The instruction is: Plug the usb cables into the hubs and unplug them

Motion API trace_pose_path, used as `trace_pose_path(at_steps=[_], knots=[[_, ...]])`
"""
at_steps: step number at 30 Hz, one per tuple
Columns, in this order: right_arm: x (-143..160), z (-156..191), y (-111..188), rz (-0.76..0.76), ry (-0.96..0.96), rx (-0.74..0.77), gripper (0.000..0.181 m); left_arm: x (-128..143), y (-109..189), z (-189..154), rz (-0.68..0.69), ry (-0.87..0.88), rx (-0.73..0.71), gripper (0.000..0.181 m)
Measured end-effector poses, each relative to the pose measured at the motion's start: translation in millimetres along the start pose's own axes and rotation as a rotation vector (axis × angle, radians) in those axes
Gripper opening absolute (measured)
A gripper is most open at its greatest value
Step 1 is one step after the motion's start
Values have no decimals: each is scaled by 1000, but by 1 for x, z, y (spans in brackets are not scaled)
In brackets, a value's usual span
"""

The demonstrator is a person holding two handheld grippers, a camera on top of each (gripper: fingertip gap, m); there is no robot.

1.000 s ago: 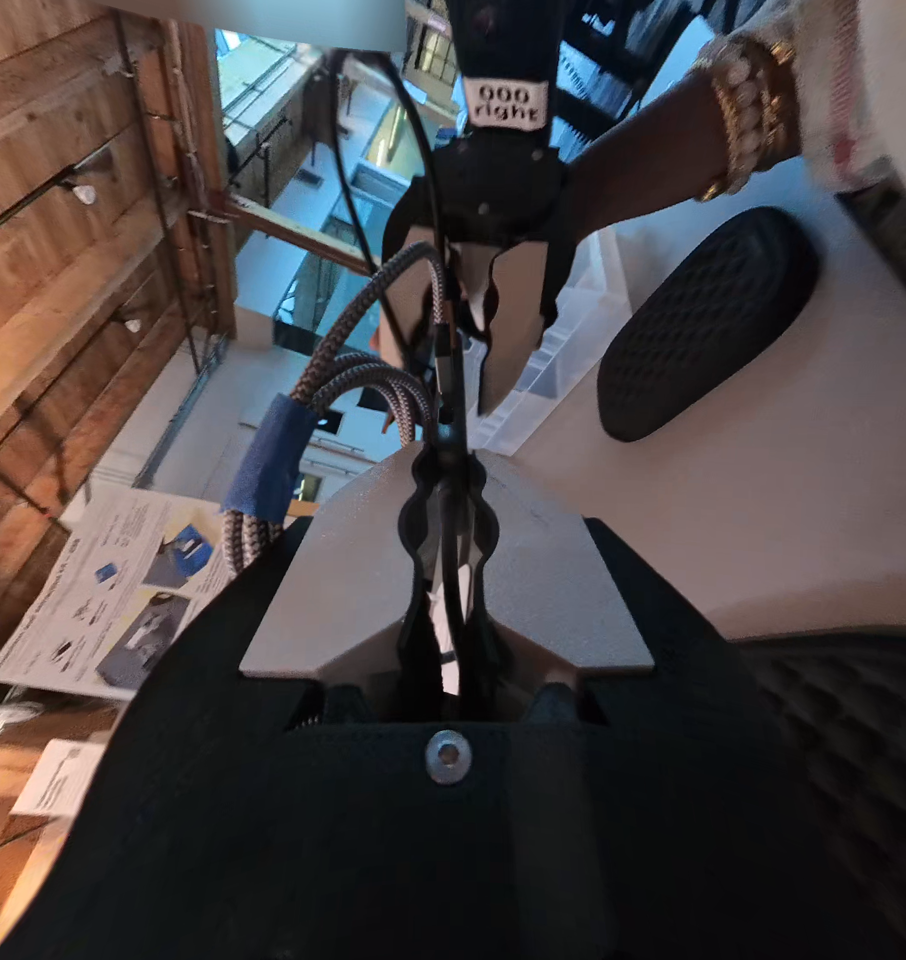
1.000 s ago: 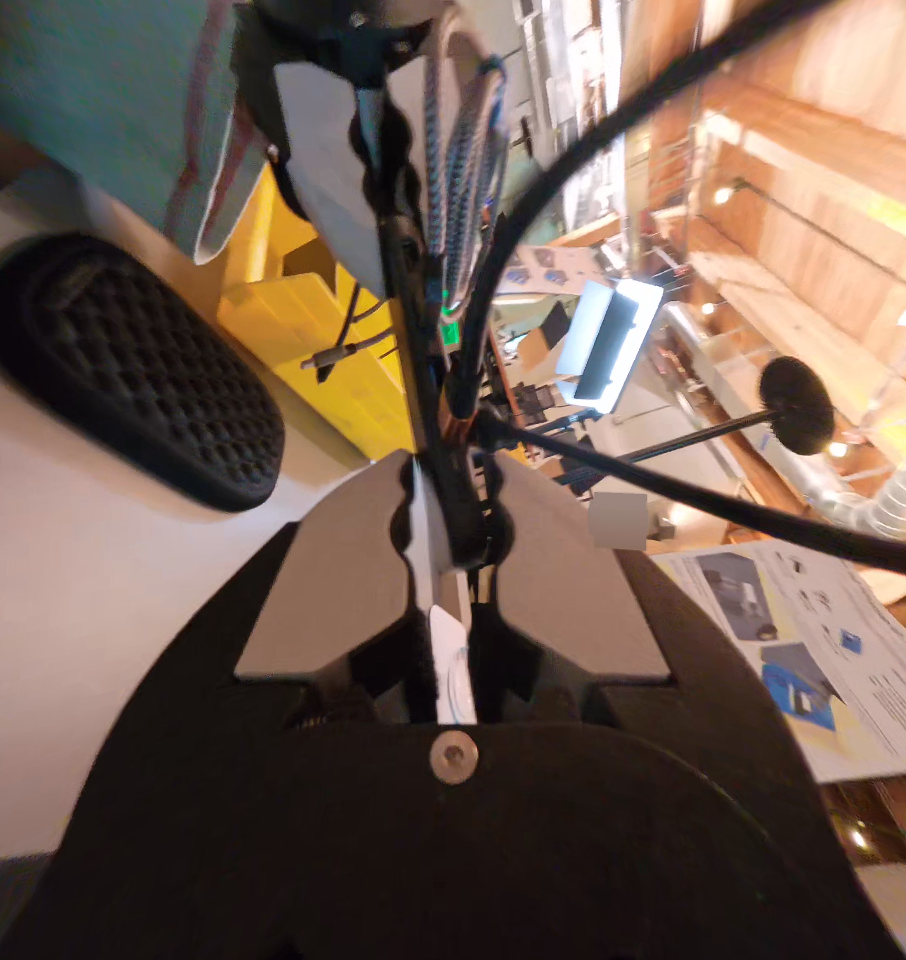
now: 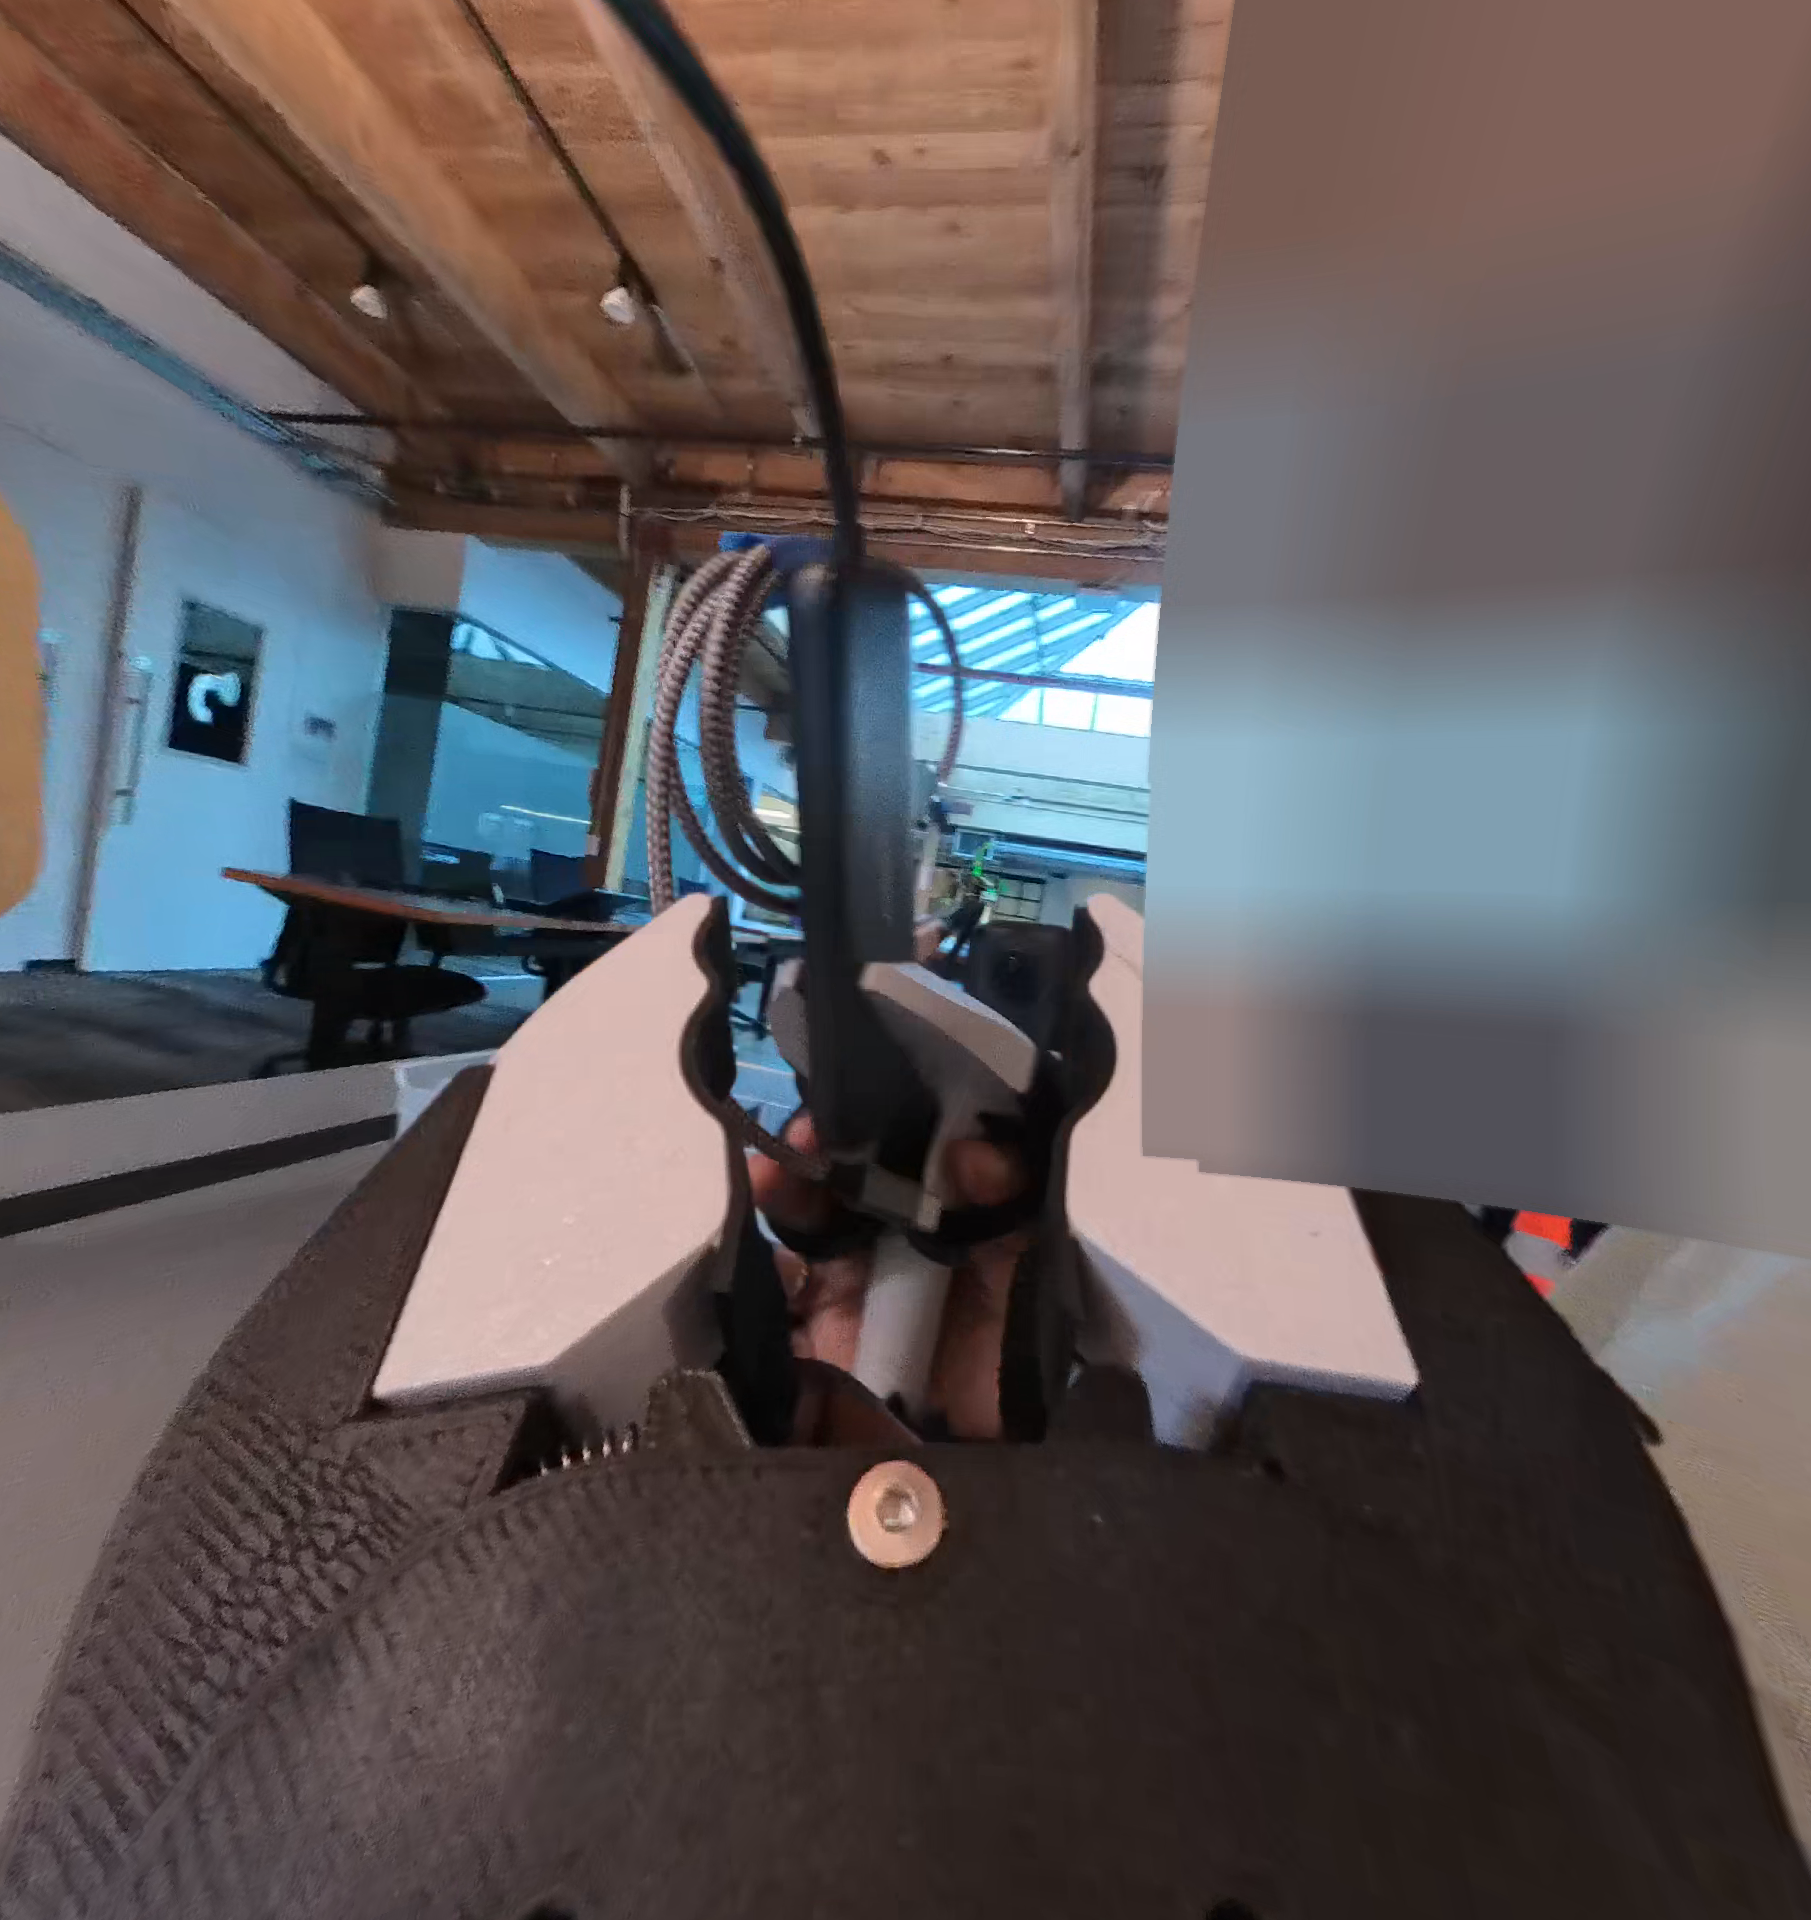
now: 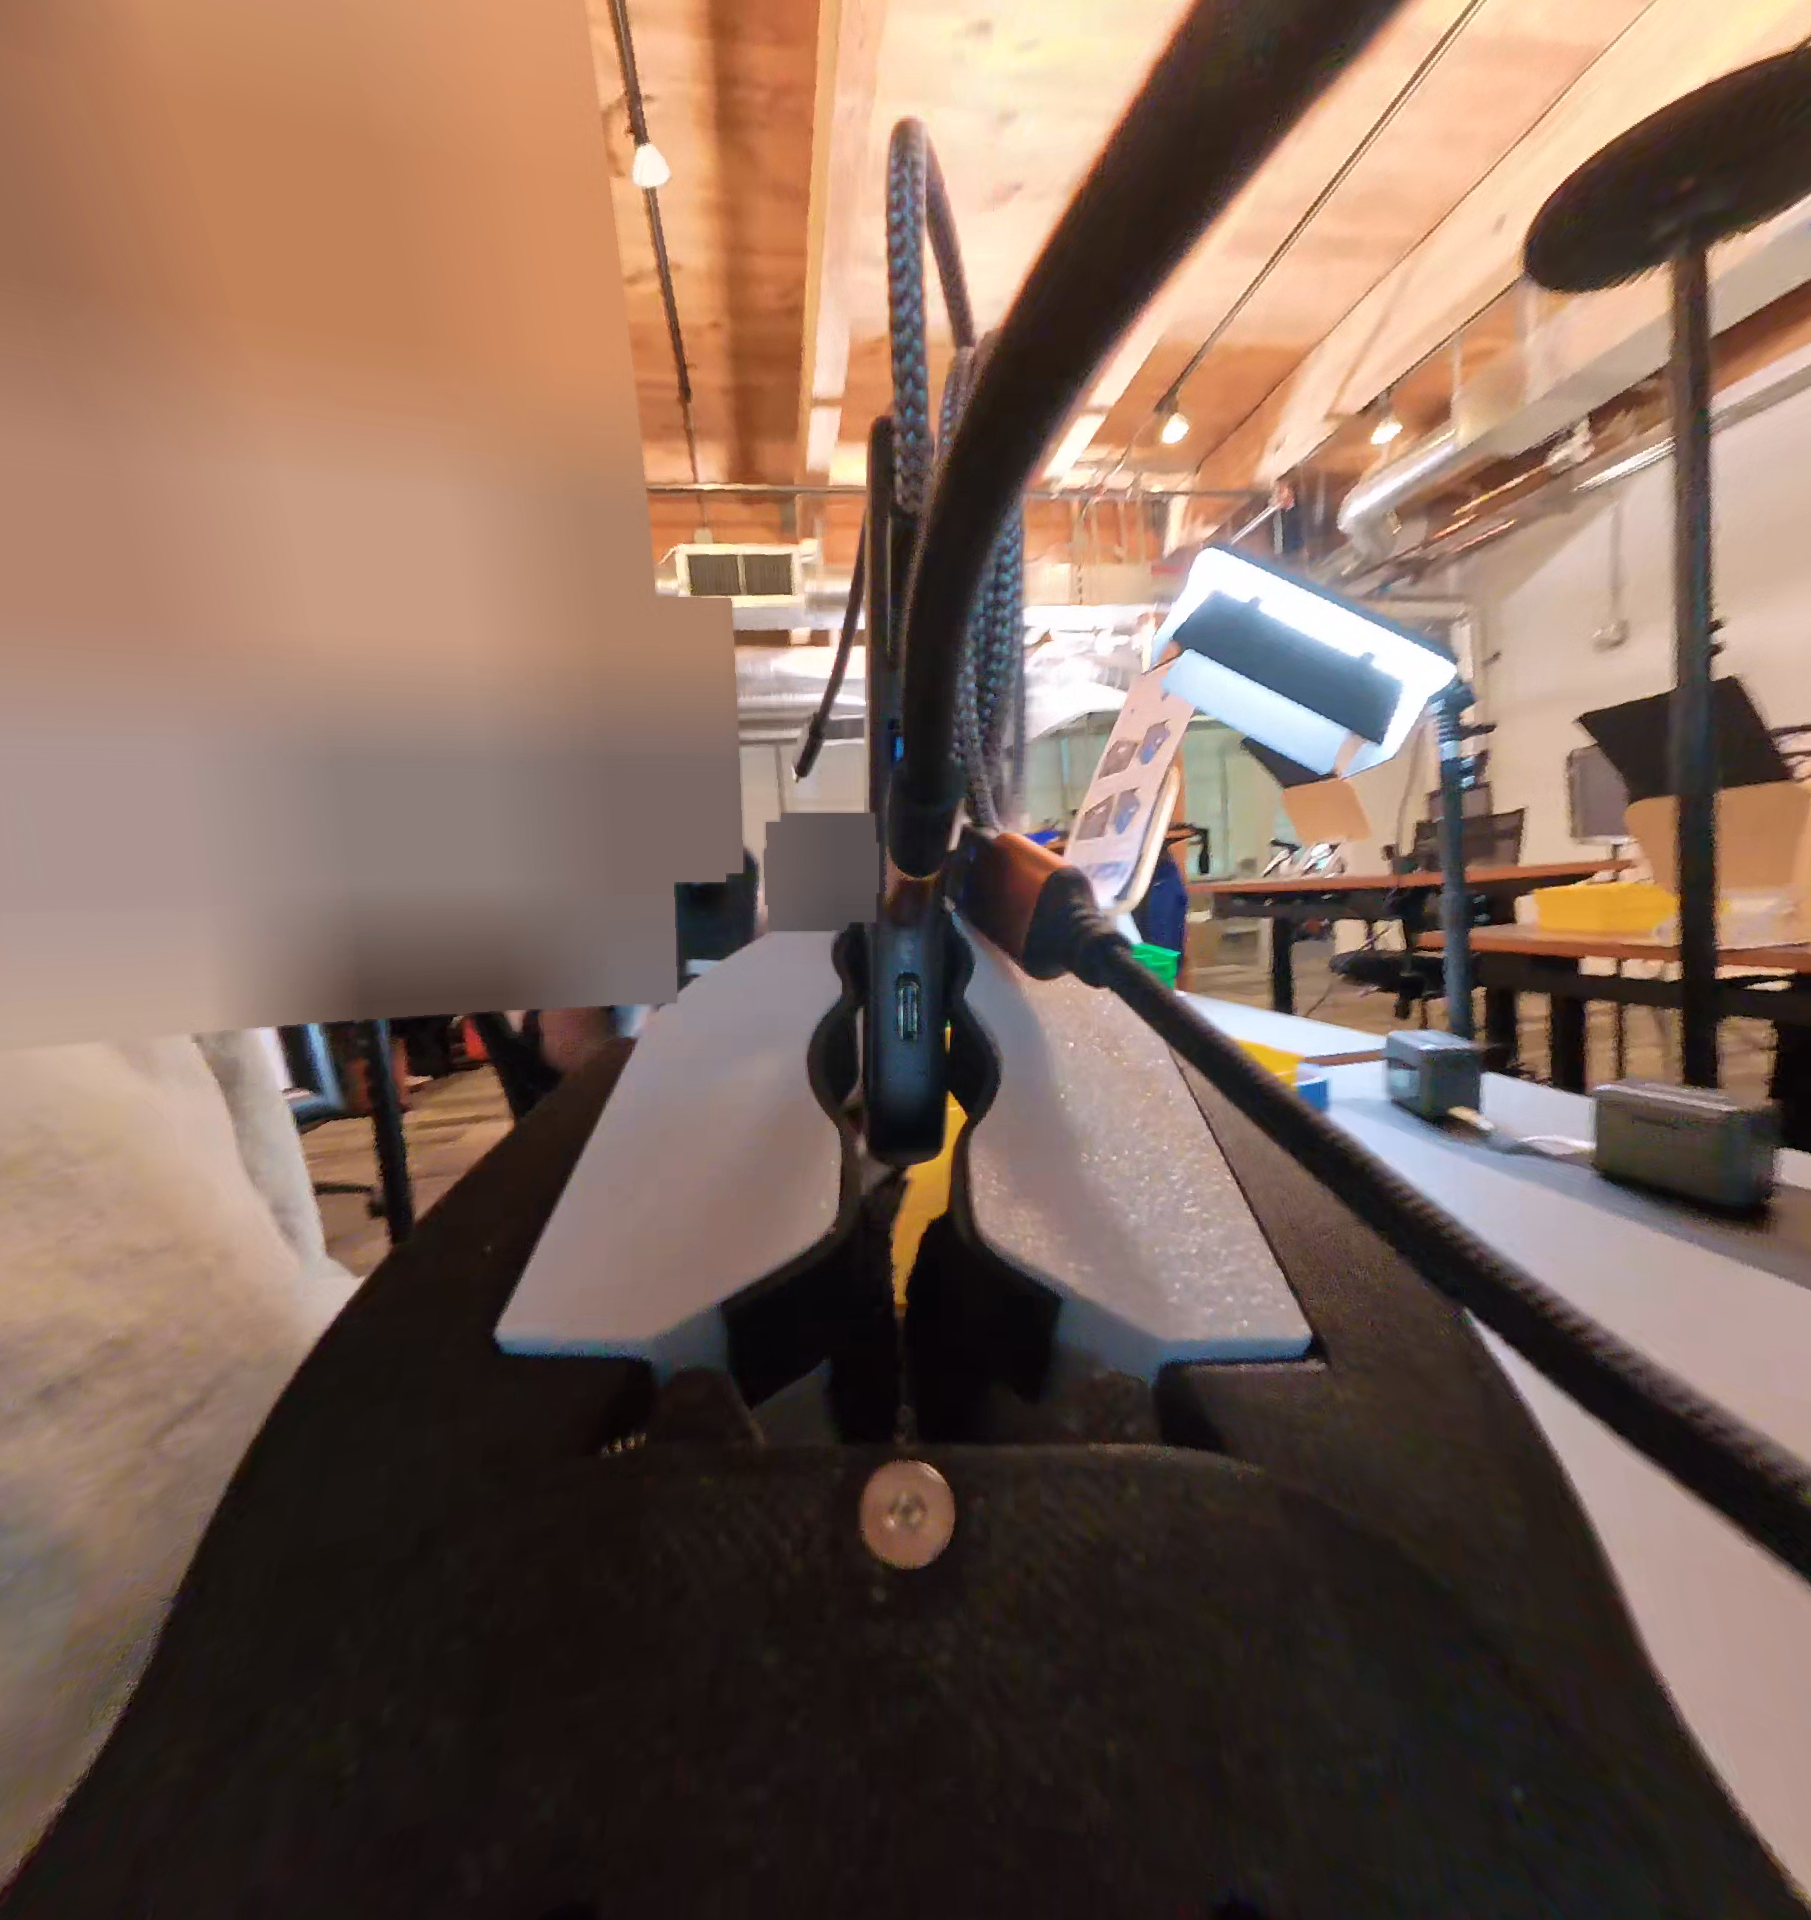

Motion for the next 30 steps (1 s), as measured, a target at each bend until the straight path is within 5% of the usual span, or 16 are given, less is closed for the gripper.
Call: trace_pose_path(at_steps=[1,6,9,13,22,30], knots=[[3,3,-2,14,-19,-19,11,-1,0,4,-12,-5,-13,60],[20,19,-13,98,-104,-120,11,18,-4,8,123,80,31,50],[36,24,-17,228,-96,-145,15,17,-2,3,117,97,85,19],[42,23,-16,310,-69,-137,13,17,8,7,141,77,77,17],[19,10,-8,163,-56,-40,15,2,24,16,67,134,63,17],[-7,12,7,63,-13,-11,4,-10,39,42,-49,219,-95,17]])
Point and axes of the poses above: each gripper's, where its closed fingertips meet, y back along the fingers, x out of its underside, z = x × y across the jaws, the point moved 2 cm from there along y, back along the fingers, and after that the axes turned 3 degrees about x, right-handed, at the moved point
